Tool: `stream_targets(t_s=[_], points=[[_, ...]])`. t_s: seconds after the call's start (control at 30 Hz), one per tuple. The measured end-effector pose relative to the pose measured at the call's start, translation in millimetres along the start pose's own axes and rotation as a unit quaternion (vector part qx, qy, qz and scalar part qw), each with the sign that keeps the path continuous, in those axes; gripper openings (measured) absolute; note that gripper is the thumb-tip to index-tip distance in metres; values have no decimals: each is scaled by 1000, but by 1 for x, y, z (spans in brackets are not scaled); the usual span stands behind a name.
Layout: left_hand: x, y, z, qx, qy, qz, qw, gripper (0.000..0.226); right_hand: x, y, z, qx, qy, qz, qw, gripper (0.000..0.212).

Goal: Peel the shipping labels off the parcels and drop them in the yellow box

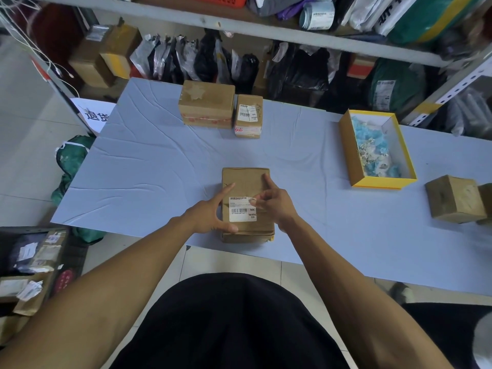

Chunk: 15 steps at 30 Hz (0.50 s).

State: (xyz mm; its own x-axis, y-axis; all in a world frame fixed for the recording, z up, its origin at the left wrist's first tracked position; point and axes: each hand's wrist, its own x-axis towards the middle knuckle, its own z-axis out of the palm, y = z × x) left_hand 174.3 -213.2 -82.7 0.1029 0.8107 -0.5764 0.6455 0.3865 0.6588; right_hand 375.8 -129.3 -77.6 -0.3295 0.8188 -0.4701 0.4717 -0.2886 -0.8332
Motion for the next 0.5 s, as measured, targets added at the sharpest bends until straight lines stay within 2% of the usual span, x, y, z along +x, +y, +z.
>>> stream_targets(t_s=[0.27,0.37,0.5], points=[[2,-1,2,-7,1,-1,1000,120,-4,-4,-1,14,-5,0,1000,34],[2,-1,1,-6,2,0,1000,119,-1,-1,-2,16,-10,1,1000,12],[1,-1,1,-7,3,2,1000,119,2,-1,-4,29,-16,6,999,17]])
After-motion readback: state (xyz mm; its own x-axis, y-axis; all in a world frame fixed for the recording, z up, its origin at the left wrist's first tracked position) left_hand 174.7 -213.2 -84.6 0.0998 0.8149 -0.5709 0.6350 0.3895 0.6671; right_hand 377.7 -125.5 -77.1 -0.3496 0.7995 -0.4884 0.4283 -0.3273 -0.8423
